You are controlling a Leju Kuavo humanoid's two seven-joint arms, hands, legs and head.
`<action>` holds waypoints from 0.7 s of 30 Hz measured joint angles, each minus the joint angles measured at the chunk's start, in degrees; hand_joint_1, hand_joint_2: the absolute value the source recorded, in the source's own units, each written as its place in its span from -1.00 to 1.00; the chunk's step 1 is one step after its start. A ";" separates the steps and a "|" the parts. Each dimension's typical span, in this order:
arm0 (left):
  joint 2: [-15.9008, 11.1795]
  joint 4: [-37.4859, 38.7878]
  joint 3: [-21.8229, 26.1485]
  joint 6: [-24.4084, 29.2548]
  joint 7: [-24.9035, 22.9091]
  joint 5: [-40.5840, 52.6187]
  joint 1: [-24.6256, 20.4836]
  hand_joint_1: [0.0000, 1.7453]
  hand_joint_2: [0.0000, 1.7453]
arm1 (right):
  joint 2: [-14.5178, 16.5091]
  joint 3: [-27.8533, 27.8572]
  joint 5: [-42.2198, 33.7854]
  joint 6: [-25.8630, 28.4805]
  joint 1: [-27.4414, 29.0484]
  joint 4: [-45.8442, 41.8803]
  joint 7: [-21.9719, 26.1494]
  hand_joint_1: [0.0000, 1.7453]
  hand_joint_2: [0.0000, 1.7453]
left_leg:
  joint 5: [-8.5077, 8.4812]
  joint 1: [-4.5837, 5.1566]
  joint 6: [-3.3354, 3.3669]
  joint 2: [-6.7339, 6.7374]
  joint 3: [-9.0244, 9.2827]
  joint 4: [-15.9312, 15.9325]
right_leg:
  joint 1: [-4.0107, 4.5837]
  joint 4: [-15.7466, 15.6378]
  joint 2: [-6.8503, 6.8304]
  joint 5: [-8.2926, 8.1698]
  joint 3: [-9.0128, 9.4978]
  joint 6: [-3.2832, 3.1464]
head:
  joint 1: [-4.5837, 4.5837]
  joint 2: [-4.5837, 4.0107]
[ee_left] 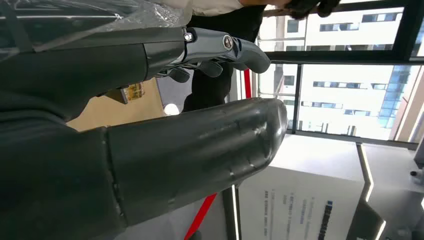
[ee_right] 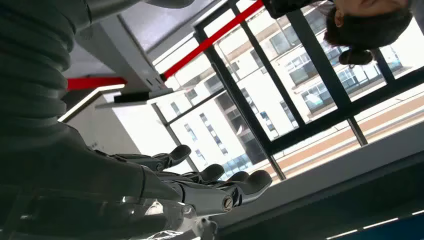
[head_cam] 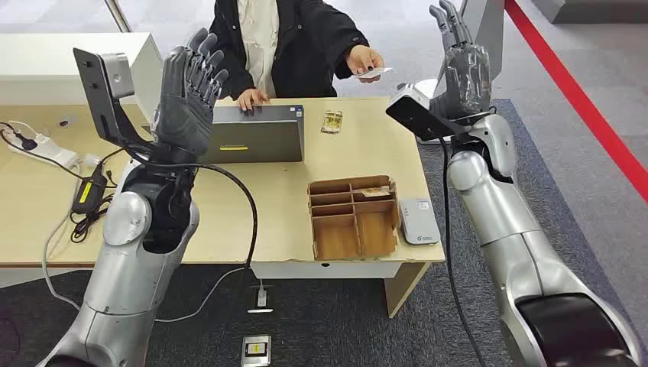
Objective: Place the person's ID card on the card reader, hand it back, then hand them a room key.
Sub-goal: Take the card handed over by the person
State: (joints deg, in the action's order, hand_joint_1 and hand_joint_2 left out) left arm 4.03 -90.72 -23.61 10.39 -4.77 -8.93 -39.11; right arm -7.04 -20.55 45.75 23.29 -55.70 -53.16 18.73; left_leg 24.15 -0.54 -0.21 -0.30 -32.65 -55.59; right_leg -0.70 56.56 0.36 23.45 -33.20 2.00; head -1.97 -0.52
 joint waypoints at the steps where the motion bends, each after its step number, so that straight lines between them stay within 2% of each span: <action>1: 0.12 0.00 -0.01 0.11 -0.02 0.11 0.20 -1.00 -1.00 | 0.06 -0.28 0.45 0.51 -0.40 1.02 0.10 -1.00 1.00 | 0.00 0.00 0.00 0.00 0.00 0.00 | 0.00 0.00 0.00 0.00 0.00 0.00 | 0.00 0.00; 11: 0.97 -0.01 0.11 -0.47 0.59 0.73 1.85 -1.00 -1.00 | 1.42 -4.78 7.46 5.76 -3.77 14.98 -0.61 -1.00 1.00 | 0.00 0.00 0.00 0.00 -0.01 0.00 | 0.01 0.00 -0.02 0.00 -0.01 0.00 | 0.01 0.00; 16: 0.99 -0.01 0.15 -0.74 0.68 0.71 2.13 -1.00 -1.00 | 1.72 -7.14 13.93 9.77 -4.89 19.10 -2.74 -1.00 1.00 | 0.00 0.00 0.00 0.01 0.00 -0.01 | 0.00 0.00 -0.02 0.00 -0.01 0.00 | 0.02 0.00; 21: 0.99 0.00 0.21 -1.53 0.68 0.71 2.42 -1.00 -1.00 | 1.74 -8.94 16.73 10.52 -6.88 22.52 -3.84 -1.00 1.00 | 0.00 0.00 0.00 0.01 0.00 -0.01 | 0.00 -0.01 -0.02 0.00 -0.02 0.00 | 0.01 0.00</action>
State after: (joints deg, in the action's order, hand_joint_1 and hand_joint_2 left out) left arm 5.03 -90.72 -23.39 8.86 -4.09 -8.22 -36.69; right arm -5.29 -29.48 62.48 33.81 -62.59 -30.64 14.89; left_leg 24.15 -0.54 -0.21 -0.29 -32.64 -55.60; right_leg -0.69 56.55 0.35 23.45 -33.22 2.01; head -1.96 -0.52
